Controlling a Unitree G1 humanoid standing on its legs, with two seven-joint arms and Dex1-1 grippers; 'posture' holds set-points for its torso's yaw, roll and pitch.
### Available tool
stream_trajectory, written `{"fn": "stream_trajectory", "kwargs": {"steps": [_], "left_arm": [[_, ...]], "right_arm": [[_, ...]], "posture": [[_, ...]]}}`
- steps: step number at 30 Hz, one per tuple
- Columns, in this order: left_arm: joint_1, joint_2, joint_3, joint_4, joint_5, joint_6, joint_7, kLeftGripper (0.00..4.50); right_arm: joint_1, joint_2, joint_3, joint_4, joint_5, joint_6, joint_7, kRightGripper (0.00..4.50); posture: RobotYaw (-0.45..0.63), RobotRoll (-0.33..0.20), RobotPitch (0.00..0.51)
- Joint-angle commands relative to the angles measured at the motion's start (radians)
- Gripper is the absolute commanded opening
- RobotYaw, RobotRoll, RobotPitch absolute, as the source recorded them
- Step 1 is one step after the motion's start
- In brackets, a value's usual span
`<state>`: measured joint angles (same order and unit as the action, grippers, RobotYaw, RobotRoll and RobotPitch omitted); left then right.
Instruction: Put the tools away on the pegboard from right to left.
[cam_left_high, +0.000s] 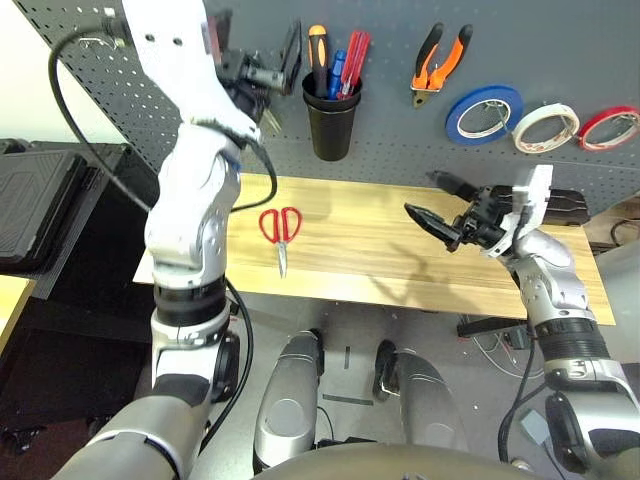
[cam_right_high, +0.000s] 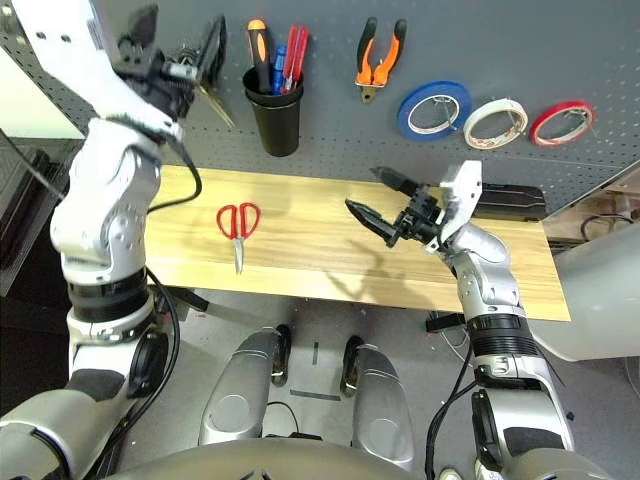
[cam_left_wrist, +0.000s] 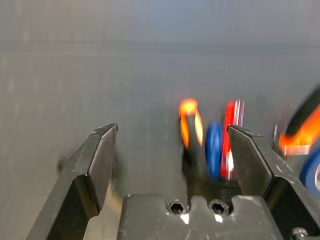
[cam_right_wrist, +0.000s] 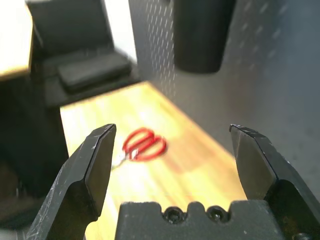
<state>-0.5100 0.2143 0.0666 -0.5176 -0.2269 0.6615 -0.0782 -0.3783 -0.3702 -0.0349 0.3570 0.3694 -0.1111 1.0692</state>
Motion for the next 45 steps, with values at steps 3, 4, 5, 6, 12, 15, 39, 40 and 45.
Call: {"fn": "stream_trajectory", "kwargs": {"steps": [3, 4, 5, 6, 12, 15, 39, 40, 45], "left_arm": [[0.152, 0.009, -0.051, -0.025, 0.057, 0.070, 0.029, 4.47], [0.184, 0.012, -0.058, -0.009, 0.066, 0.084, 0.030, 4.47], [0.205, 0.014, -0.064, 0.002, 0.072, 0.091, 0.030, 4.47], [0.230, 0.020, -0.074, 0.021, 0.085, 0.079, 0.026, 4.47], [0.287, 0.016, -0.091, 0.143, 0.129, 0.074, 0.030, 4.47], [0.287, 0.012, -0.094, 0.210, 0.151, 0.048, 0.031, 4.47], [0.070, -0.009, -0.049, 0.880, 0.211, -0.223, 0.043, 4.47], [0.055, -0.010, -0.046, 0.911, 0.211, -0.239, 0.045, 4.47], [-0.021, -0.010, -0.027, 1.091, 0.212, -0.329, 0.061, 4.47]], "right_arm": [[0.001, 0.005, 0.057, 0.049, -0.077, -0.004, -0.025, 4.50], [-0.006, 0.011, 0.069, 0.065, -0.097, -0.006, -0.039, 4.50], [-0.011, 0.014, 0.077, 0.076, -0.110, -0.007, -0.049, 4.50], [-0.017, 0.018, 0.087, 0.085, -0.126, -0.002, -0.060, 4.50], [-0.039, 0.032, 0.133, 0.145, -0.197, -0.002, -0.097, 4.50], [-0.050, 0.043, 0.146, 0.181, -0.230, -0.012, -0.122, 4.50], [-0.028, 0.115, 0.231, 0.219, -0.364, 0.030, -0.254, 4.50], [-0.017, 0.111, 0.230, 0.201, -0.363, 0.037, -0.253, 4.50], [0.047, 0.074, 0.219, 0.087, -0.347, 0.089, -0.245, 4.50]], "posture": [[0.37, 0.000, 0.215], [0.37, 0.000, 0.220], [0.38, 0.000, 0.221], [0.38, 0.000, 0.227], [0.38, 0.000, 0.244], [0.38, 0.000, 0.252], [0.30, 0.000, 0.339], [0.30, 0.000, 0.340], [0.26, 0.000, 0.341]]}}
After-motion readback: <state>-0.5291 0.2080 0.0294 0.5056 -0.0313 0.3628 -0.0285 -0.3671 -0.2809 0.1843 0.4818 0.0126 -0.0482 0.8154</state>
